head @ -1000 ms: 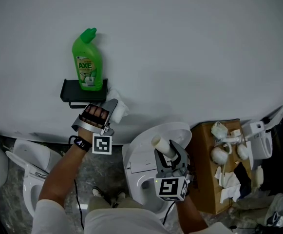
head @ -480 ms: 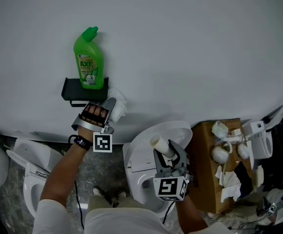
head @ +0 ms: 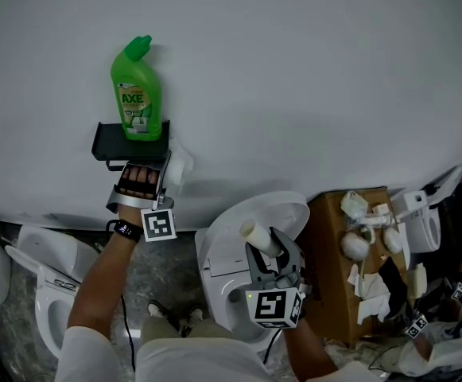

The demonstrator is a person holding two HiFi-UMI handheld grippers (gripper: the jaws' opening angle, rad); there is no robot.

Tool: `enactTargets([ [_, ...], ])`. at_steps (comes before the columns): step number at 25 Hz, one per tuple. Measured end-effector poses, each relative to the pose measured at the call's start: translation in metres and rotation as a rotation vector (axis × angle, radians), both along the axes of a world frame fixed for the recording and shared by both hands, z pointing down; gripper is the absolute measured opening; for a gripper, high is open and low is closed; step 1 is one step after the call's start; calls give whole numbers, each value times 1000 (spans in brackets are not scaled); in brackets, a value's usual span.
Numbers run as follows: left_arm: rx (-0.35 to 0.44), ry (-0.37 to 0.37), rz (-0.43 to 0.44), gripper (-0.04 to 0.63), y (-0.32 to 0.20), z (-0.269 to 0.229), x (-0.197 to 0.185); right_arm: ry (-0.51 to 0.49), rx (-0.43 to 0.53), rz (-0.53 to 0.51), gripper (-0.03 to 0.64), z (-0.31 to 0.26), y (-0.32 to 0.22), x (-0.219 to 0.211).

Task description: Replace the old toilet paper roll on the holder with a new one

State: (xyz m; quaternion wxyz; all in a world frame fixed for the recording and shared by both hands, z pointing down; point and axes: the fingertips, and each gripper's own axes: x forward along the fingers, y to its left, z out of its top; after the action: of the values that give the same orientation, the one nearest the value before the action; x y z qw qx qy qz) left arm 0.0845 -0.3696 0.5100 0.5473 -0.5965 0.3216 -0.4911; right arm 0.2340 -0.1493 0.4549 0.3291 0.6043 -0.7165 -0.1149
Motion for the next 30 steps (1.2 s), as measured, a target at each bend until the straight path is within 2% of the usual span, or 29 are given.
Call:
enactTargets([
  [8,-44,71,-36,331,-3,4,-20,-8,2,-6,213,0,-3,-3],
  [30,-62,73,-80,331,-5,4,-67,-4,6,-38,213,-4,-9,-25],
])
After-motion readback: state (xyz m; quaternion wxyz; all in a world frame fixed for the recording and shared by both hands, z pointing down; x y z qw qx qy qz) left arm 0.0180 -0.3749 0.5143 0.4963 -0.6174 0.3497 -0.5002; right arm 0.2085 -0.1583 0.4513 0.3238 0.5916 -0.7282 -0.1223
